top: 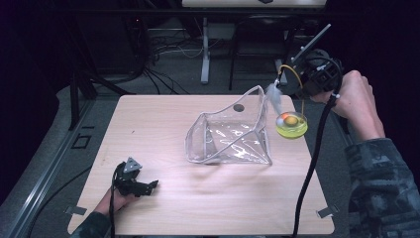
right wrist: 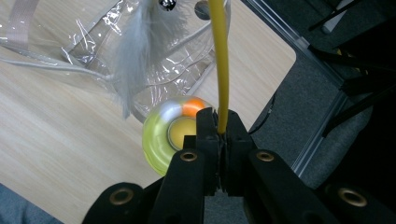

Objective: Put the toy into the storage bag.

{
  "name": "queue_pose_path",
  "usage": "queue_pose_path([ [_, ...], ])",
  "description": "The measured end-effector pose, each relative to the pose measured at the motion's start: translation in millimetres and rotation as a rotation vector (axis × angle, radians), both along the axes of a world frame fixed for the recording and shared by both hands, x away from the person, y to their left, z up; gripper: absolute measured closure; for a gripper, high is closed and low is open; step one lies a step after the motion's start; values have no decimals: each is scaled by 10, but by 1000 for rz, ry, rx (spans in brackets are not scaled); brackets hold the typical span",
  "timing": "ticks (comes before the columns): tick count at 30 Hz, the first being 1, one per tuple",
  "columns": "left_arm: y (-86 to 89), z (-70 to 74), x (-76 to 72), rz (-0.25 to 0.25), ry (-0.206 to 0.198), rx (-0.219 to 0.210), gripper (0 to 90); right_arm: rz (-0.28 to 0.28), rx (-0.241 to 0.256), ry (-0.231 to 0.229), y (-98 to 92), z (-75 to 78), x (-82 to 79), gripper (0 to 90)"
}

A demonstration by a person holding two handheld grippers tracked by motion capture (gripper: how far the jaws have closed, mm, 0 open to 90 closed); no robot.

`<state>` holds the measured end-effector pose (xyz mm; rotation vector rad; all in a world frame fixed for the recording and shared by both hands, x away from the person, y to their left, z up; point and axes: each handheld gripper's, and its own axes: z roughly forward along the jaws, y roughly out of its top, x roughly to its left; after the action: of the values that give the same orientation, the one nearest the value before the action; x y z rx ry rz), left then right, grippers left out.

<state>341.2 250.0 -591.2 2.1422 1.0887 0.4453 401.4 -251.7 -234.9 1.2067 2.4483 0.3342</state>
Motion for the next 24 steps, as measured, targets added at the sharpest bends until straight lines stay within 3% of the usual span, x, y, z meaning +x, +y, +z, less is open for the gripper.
queue_pose_path([
  [24, 1, 0, 1, -2, -1, 1, 0, 23, 7, -53, 247, 252, 78, 878],
])
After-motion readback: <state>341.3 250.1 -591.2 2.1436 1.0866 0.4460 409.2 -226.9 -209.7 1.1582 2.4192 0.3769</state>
